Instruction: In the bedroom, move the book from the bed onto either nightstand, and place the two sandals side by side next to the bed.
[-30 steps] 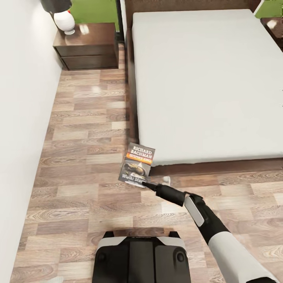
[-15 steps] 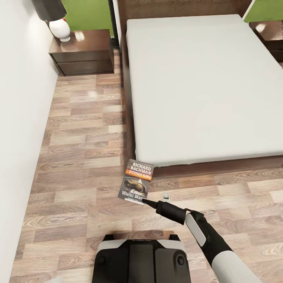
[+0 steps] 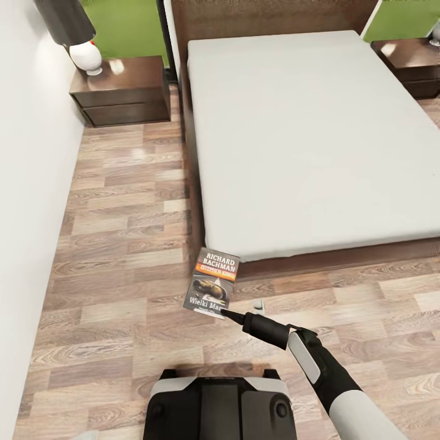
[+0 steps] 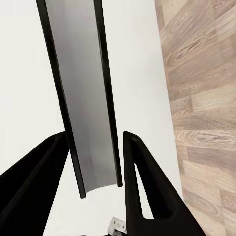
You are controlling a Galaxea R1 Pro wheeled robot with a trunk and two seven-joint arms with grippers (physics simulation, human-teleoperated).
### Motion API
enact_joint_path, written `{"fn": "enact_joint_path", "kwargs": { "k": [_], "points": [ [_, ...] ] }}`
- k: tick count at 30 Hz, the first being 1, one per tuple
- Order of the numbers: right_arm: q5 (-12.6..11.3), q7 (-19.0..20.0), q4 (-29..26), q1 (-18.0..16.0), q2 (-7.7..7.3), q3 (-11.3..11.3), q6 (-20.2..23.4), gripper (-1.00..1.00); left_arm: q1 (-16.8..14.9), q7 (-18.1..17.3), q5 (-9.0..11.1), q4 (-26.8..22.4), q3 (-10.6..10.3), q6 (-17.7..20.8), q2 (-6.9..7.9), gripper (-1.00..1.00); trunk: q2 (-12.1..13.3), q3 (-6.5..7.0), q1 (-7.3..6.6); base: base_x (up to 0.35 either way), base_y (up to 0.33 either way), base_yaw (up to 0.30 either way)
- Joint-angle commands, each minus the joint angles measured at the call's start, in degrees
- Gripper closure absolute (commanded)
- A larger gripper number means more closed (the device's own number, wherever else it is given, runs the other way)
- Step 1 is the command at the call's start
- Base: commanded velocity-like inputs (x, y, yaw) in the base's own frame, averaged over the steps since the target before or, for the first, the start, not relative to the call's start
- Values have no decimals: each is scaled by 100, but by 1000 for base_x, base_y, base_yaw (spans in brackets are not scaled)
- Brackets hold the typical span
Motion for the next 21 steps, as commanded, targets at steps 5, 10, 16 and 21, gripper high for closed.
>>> {"fn": "enact_joint_path", "kwargs": {
  "k": [5, 10, 16, 21],
  "points": [
    [-54, -8, 0, -1, -2, 18, 43, 100, -2, 10, 60, -1, -14, 2, 0, -100, -8, 40, 3, 0, 0, -92],
    [-54, -8, 0, -2, -1, 18, 43, 100, 0, 6, 60, 0, -13, 2, 0, -100, -8, 86, 3, 0, 0, -92],
    [-54, -8, 0, 0, -1, 23, 43, 100, 0, 9, 60, -1, -13, 2, 0, -100, -8, 140, 3, 0, 0, -92],
    [-54, -8, -5, 1, 0, 25, 41, 100, 0, 10, 60, 0, -13, 2, 1, -100, -8, 186, 3, 0, 0, -91]
  ]
}}
